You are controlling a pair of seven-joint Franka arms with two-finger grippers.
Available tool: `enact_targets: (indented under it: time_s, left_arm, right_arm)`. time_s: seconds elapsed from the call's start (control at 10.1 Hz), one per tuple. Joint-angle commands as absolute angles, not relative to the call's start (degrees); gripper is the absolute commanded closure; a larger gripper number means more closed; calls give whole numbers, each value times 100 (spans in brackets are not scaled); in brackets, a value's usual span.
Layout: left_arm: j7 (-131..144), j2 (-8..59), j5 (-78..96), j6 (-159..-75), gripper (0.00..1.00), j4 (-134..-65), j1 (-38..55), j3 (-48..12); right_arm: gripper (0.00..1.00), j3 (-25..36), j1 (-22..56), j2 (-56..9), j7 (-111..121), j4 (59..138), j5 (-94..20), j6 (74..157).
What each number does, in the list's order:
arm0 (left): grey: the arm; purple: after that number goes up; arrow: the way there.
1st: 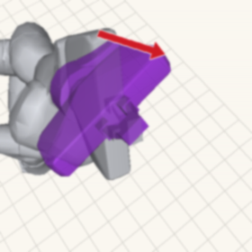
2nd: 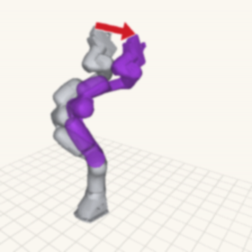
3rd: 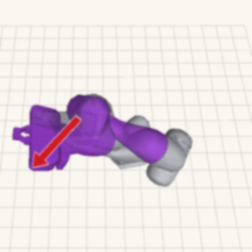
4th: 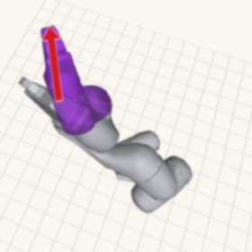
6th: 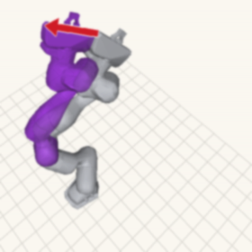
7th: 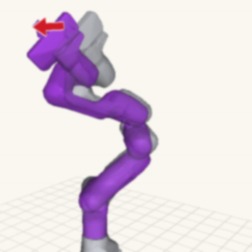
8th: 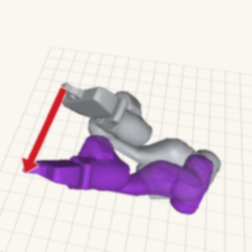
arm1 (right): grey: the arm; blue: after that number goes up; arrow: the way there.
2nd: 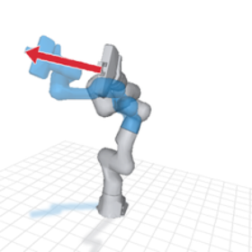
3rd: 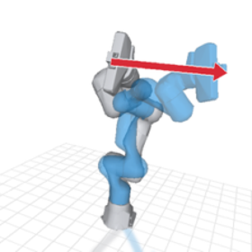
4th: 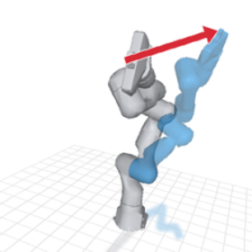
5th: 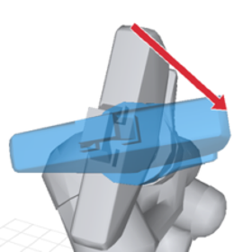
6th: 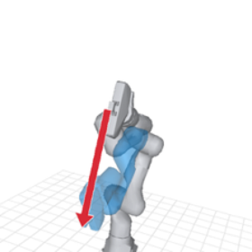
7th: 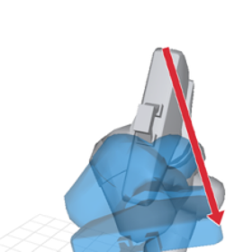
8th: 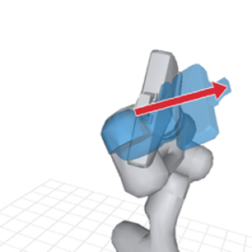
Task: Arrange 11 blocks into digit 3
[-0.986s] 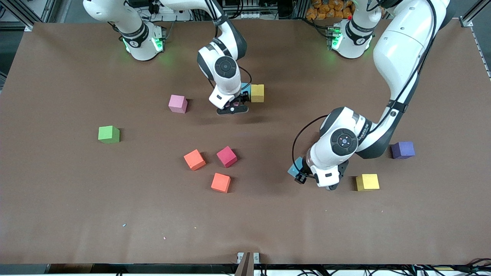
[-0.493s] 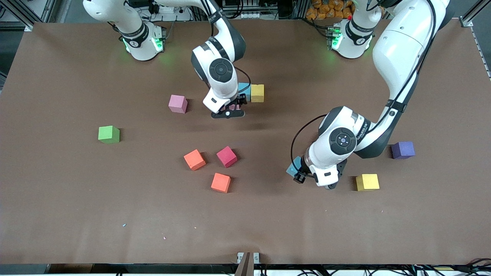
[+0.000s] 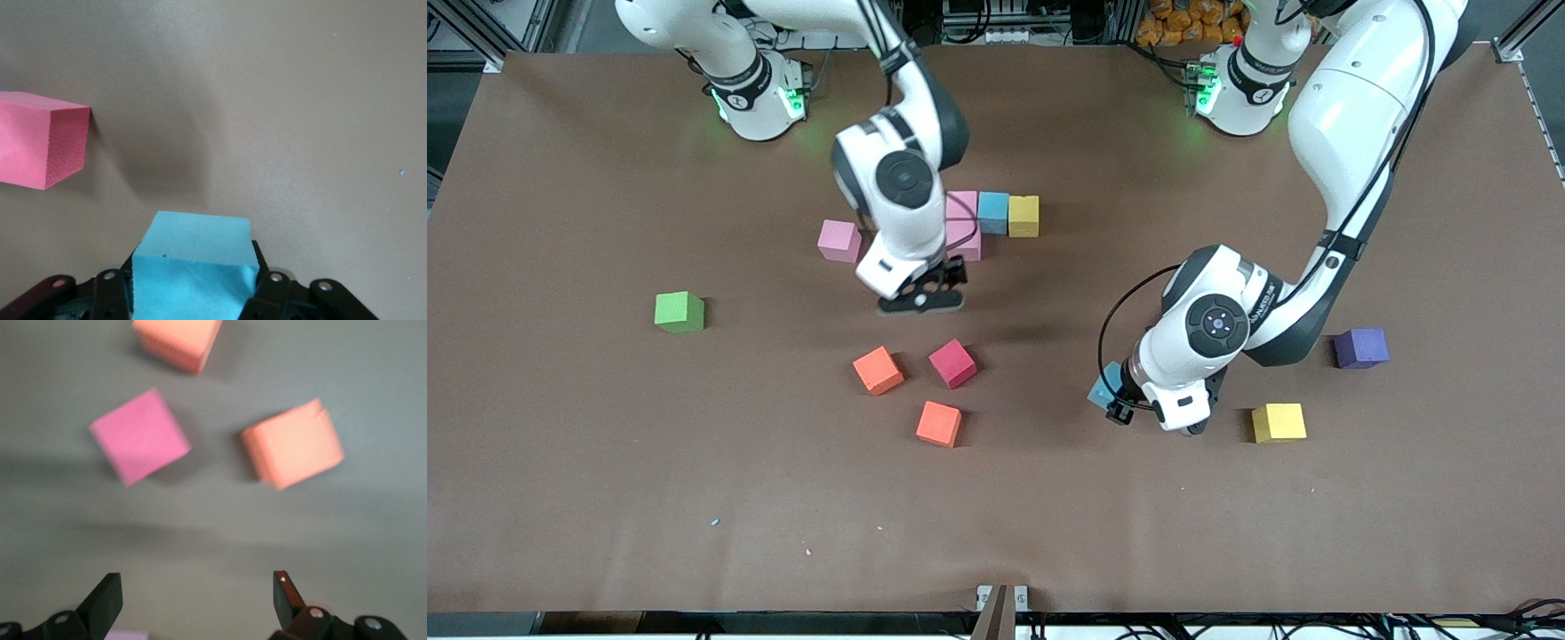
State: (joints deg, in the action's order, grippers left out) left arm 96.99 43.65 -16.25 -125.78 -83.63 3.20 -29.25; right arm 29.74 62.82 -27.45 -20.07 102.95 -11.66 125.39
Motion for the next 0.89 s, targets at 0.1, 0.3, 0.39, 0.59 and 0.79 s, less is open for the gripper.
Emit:
enact_targets:
  time_s: [0.1, 0.3, 0.39, 0.59, 0.79]
  left_arm:
    - [10010, 4245, -1521, -12507, 73, -8455, 378, -2927]
    - [10134, 4254, -1512, -12507, 73, -8481, 387, -2927]
    - [10203, 4237, -1512, -12507, 73, -8490, 378, -2927]
    - [10432, 4228, -1512, -12498, 73, -8490, 360, -2927]
    - [10660, 4219, -1512, -12341, 73, -8490, 334, -2927]
  right_arm:
    - [0, 2909, 6003, -3198, -1225, 10239, -1063, 13365]
    - [0, 2900, 5828, -3409, -313, 10222, -1072, 13561]
    - [0, 2874, 5601, -3419, 153, 10204, -1124, 13640]
    - [0, 2673, 5266, -3428, 264, 10160, -1309, 13641]
    - [0, 2523, 5081, -3567, 272, 10151, -1310, 13867]
